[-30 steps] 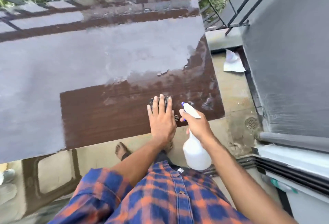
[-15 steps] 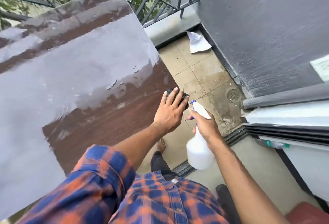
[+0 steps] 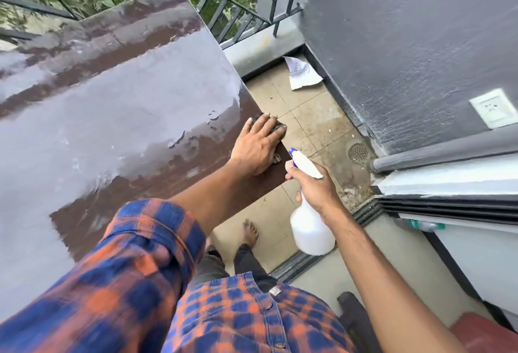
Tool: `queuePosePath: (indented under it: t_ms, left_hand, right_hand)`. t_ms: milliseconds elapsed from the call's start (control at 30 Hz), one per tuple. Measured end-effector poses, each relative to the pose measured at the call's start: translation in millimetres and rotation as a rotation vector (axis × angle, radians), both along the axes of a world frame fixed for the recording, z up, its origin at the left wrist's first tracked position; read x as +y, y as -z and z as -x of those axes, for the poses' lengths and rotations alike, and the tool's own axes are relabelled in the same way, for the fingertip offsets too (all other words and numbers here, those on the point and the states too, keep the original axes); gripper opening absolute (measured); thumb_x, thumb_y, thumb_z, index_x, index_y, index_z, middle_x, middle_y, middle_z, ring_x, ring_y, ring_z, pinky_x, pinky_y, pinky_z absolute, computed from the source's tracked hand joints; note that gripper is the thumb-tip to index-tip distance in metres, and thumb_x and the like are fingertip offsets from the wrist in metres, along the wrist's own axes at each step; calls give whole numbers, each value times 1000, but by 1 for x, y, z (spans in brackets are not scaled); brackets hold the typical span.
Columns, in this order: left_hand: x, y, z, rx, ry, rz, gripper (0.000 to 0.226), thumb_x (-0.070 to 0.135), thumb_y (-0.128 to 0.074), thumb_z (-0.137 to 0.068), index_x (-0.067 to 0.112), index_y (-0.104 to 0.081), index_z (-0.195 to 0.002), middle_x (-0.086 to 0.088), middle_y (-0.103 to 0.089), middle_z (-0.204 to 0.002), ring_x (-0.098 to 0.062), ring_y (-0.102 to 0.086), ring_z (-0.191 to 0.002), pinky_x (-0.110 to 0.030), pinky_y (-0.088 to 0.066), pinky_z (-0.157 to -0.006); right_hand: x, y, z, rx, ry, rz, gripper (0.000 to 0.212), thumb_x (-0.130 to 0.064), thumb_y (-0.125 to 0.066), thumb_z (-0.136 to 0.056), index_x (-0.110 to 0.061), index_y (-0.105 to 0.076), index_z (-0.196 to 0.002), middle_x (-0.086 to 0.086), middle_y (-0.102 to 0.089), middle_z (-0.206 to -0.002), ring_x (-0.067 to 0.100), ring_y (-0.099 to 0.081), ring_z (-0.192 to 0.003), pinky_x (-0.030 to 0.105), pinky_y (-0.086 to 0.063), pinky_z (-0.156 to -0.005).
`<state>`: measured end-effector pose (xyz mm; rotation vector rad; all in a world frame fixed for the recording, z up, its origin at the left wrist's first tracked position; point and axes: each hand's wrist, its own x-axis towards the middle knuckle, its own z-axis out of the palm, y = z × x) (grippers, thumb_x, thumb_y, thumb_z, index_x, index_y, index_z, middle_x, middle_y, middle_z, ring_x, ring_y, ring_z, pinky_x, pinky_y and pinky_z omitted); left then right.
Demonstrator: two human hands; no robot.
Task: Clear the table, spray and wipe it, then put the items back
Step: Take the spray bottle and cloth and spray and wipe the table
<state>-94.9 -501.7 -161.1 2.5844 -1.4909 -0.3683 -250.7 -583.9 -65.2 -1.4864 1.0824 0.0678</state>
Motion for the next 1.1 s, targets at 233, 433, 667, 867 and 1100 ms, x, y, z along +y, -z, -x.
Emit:
queuePosePath:
  t_ms: [233, 433, 667, 867, 1100]
  left_hand:
    - [96, 3, -18, -8, -374, 30, 56, 40, -39, -98, 26, -35, -152, -9, -29, -161, -30, -18, -151, -52, -19, -120]
    - [223, 7, -15, -66, -647, 81, 47, 29, -38, -101, 23, -45, -147, -11, -37, -157, -32, -26, -148, -54, -28, -116]
    - [352, 12, 18, -103, -961, 47, 46, 30, -37, -103, 22, -44, -148, -10, -35, -158, -32, -25, -148, -56, -26, -117]
    - [372, 10, 37, -79, -1338, 31, 49, 30, -36, -101, 21, -43, -149, -12, -34, -159, -34, -25, -148, -57, -25, -116]
    - [271, 6, 56, 7, -1133, 123, 55, 26, -40, -97, 19, -37, -152, -14, -29, -161, -36, -21, -149, -59, -21, -117]
  right_hand:
    - [27, -7, -21, 11, -93, 20, 12, -25, -69, -93, -15, -75, -95, 0, -68, -83, 9, -49, -50, 22, -42, -44]
    - [75, 1, -42, -12, -273, 21, 12, -28, -67, -90, -17, -72, -90, -2, -66, -82, 19, -44, -48, 28, -40, -46]
    - [157, 1, -72, 10, -540, -14, 14, -33, -68, -90, -20, -72, -93, 3, -69, -84, 19, -48, -47, 27, -44, -49]
    - [207, -6, -88, 22, -670, -68, 14, -36, -68, -88, -23, -71, -91, -3, -66, -83, 19, -48, -53, 27, -45, -50]
    - [211, -8, -87, 59, -568, -15, 14, -31, -69, -89, -18, -73, -93, 1, -65, -81, 23, -47, -50, 29, -44, -51]
